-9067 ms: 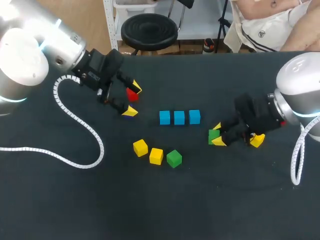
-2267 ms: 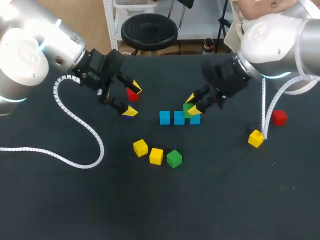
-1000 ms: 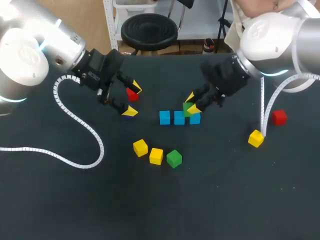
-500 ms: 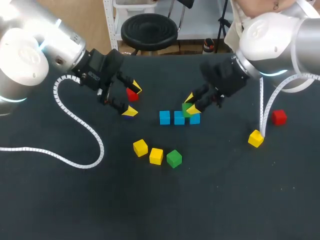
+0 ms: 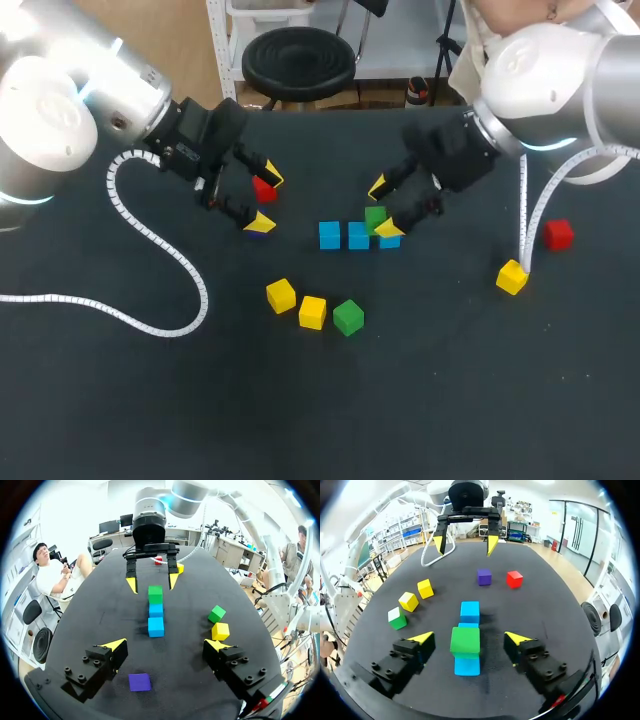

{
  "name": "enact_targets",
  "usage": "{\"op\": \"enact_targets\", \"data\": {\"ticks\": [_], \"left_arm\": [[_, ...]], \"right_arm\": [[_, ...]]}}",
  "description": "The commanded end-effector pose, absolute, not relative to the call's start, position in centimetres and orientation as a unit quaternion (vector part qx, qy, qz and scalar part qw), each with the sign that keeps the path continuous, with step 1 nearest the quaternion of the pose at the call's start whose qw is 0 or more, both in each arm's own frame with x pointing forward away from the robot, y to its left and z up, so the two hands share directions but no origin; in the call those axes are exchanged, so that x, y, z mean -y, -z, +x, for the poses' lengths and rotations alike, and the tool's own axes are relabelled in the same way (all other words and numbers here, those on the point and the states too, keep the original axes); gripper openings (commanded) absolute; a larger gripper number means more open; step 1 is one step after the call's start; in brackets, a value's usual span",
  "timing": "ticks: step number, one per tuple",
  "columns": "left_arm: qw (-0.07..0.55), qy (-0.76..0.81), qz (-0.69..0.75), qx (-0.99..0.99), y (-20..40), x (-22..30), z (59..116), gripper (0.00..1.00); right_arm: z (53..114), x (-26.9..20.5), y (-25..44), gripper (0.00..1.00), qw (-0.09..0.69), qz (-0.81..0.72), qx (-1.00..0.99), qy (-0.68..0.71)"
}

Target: Place the blue cubes, place green cubes on the blue cubes, place the yellow cubes on the green cubes, then place the red cubes on the yellow cubes, and place purple cube on the red cubes.

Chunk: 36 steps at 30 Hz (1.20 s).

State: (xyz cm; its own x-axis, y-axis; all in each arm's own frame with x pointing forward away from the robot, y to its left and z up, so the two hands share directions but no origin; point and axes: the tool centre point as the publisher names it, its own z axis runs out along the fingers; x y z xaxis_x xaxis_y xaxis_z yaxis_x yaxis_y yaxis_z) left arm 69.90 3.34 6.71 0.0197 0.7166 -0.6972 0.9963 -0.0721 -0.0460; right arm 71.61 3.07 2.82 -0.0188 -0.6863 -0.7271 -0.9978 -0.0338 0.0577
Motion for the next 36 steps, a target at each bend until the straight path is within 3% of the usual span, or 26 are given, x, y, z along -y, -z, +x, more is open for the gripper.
{"op": "enact_targets", "data": {"ticks": [1, 11, 36], "left_arm": [[0.242, 0.29, 0.672, -0.636, -6.7, -3.4, 69.8, 1.0], [0.242, 0.29, 0.672, -0.636, -6.7, -3.4, 69.8, 1.0], [0.242, 0.29, 0.672, -0.636, -6.7, -3.4, 69.8, 1.0]], "right_arm": [[70.5, -2.5, -3.8, 1.0, 0.267, -0.653, -0.645, -0.293], [69.3, -0.8, -5.0, 1.0, 0.355, -0.643, -0.603, -0.312], [69.0, 3.3, -5.6, 1.0, 0.363, -0.649, -0.582, -0.33]]}}
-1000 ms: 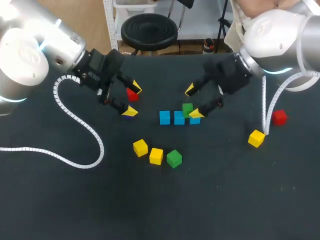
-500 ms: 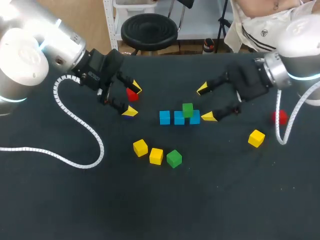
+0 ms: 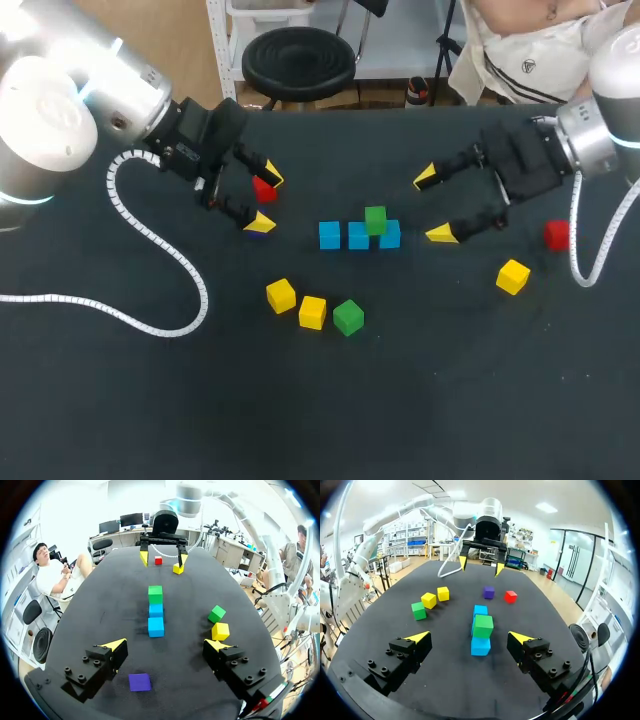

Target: Place the blue cubes, place green cubes on the blue cubes, place the yellow cubes on the green cubes, then place the red cubes on the yellow cubes, and place purple cube on the red cubes.

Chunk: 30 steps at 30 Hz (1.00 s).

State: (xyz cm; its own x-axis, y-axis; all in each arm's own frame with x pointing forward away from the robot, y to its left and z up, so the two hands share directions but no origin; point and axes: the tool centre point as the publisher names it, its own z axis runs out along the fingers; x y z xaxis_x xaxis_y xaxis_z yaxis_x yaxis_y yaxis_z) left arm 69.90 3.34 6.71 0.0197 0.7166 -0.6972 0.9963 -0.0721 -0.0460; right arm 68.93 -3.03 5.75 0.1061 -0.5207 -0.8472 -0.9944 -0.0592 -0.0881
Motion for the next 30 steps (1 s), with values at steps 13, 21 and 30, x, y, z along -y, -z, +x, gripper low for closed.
{"op": "enact_targets", "data": {"ticks": [13, 21, 30], "left_arm": [[0.242, 0.29, 0.672, -0.636, -6.7, -3.4, 69.8, 1.0], [0.242, 0.29, 0.672, -0.636, -6.7, -3.4, 69.8, 1.0], [0.249, 0.266, 0.734, -0.573, -8.2, -2.4, 65.4, 1.0]], "right_arm": [[68.5, 3.5, -5.6, 1.0, 0.368, -0.649, -0.58, -0.327], [68.5, 3.5, -5.6, 1.0, 0.368, -0.649, -0.58, -0.327], [68.5, 3.5, -5.6, 1.0, 0.368, -0.649, -0.58, -0.327]]}}
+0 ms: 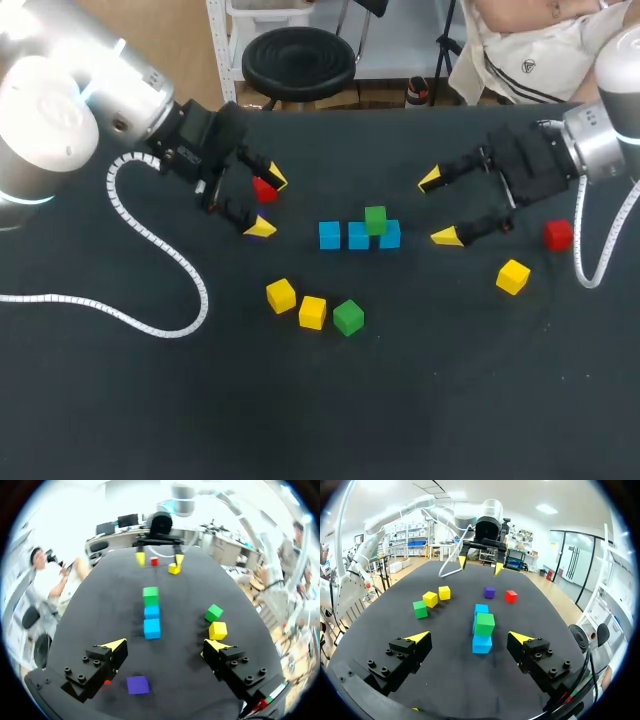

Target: Place the blue cubes, place green cubes on the blue cubes, place the yellow cubes on the green cubes, then place the red cubes on the yellow cubes, and place purple cube on the red cubes.

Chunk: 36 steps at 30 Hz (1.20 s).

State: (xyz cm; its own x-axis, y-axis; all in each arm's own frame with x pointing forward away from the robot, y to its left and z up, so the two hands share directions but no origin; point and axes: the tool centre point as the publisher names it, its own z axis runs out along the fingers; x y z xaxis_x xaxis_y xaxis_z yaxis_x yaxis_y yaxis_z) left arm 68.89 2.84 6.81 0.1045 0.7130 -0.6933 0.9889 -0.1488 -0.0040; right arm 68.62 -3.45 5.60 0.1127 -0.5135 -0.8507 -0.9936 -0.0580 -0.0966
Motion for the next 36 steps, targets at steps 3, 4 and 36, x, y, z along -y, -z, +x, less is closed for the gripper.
{"op": "enact_targets", "data": {"ticks": [3, 4, 36], "left_arm": [[0.232, 0.256, 0.755, -0.557, -8.8, -2.0, 62.7, 1.0], [0.229, 0.252, 0.759, -0.554, -9.0, -1.8, 61.9, 1.0], [0.161, 0.18, 0.758, -0.605, -8.9, 3.8, 54.0, 1.0]], "right_arm": [[68.5, 3.5, -5.6, 1.0, 0.368, -0.649, -0.58, -0.327], [68.5, 3.5, -5.6, 1.0, 0.368, -0.649, -0.58, -0.327], [68.5, 3.5, -5.6, 1.0, 0.368, -0.649, -0.58, -0.327]]}}
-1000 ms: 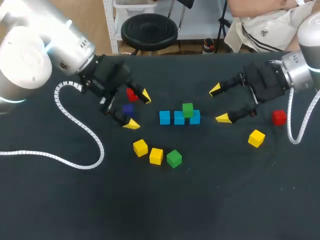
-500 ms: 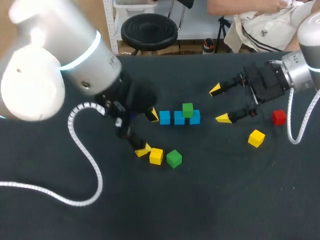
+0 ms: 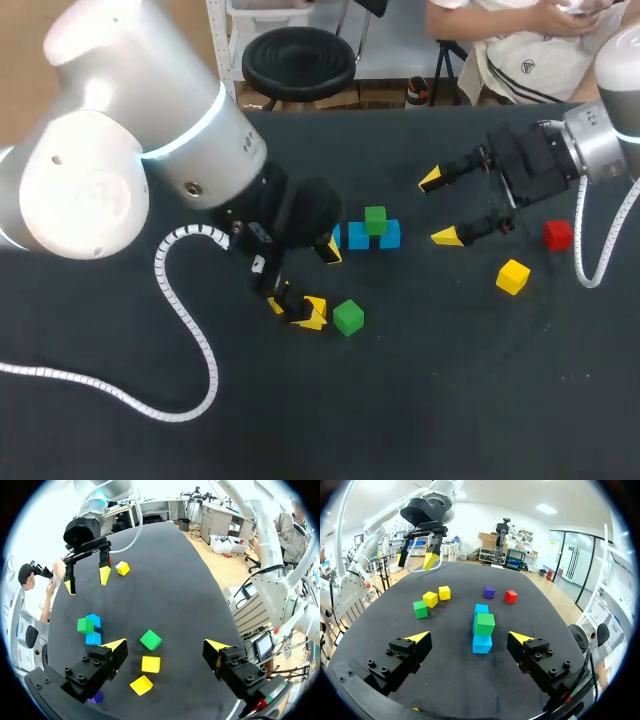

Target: Place the blue cubes, place green cubes on the blue cubes, place the yellow cubes on the green cubes, then place the red cubes on the yellow cubes, and place purple cube on the red cubes.

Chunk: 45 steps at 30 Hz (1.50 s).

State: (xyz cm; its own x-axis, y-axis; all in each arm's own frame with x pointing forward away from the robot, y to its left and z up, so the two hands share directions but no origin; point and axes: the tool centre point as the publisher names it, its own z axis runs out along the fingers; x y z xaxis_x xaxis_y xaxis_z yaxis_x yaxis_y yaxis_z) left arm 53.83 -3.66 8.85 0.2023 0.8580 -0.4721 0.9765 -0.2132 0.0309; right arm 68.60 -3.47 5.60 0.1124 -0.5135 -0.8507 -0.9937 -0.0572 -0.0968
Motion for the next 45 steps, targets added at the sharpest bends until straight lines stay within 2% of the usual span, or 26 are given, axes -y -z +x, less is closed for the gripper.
{"op": "enact_targets", "data": {"ticks": [1, 8, 20, 24, 28, 36, 45], "left_arm": [[0.161, 0.18, 0.758, -0.605, -8.9, 3.8, 54.0, 1.0], [0.161, 0.18, 0.758, -0.605, -8.9, 3.8, 54.0, 1.0], [0.175, 0.145, 0.701, -0.676, -7.4, 8.8, 48.5, 1.0], [0.19, 0.125, 0.686, -0.691, -7.5, 9.3, 48.9, 1.0], [0.195, 0.191, 0.656, -0.703, -6.7, 9.1, 50.8, 1.0], [0.191, 0.198, 0.62, -0.734, -5.8, 8.6, 53.2, 1.0], [0.163, 0.145, 0.606, -0.765, -3.4, 7.8, 51.5, 1.0]], "right_arm": [[68.5, 3.5, -5.6, 1.0, 0.368, -0.649, -0.58, -0.327], [68.5, 3.5, -5.6, 1.0, 0.368, -0.649, -0.58, -0.327], [68.5, 3.5, -5.6, 1.0, 0.368, -0.649, -0.58, -0.327], [68.5, 3.5, -5.6, 1.0, 0.368, -0.649, -0.58, -0.327], [68.5, 3.5, -5.6, 1.0, 0.368, -0.649, -0.58, -0.327], [68.5, 3.5, -5.6, 1.0, 0.368, -0.649, -0.58, -0.327], [68.5, 3.5, -5.6, 1.0, 0.368, -0.649, -0.58, -0.327]]}}
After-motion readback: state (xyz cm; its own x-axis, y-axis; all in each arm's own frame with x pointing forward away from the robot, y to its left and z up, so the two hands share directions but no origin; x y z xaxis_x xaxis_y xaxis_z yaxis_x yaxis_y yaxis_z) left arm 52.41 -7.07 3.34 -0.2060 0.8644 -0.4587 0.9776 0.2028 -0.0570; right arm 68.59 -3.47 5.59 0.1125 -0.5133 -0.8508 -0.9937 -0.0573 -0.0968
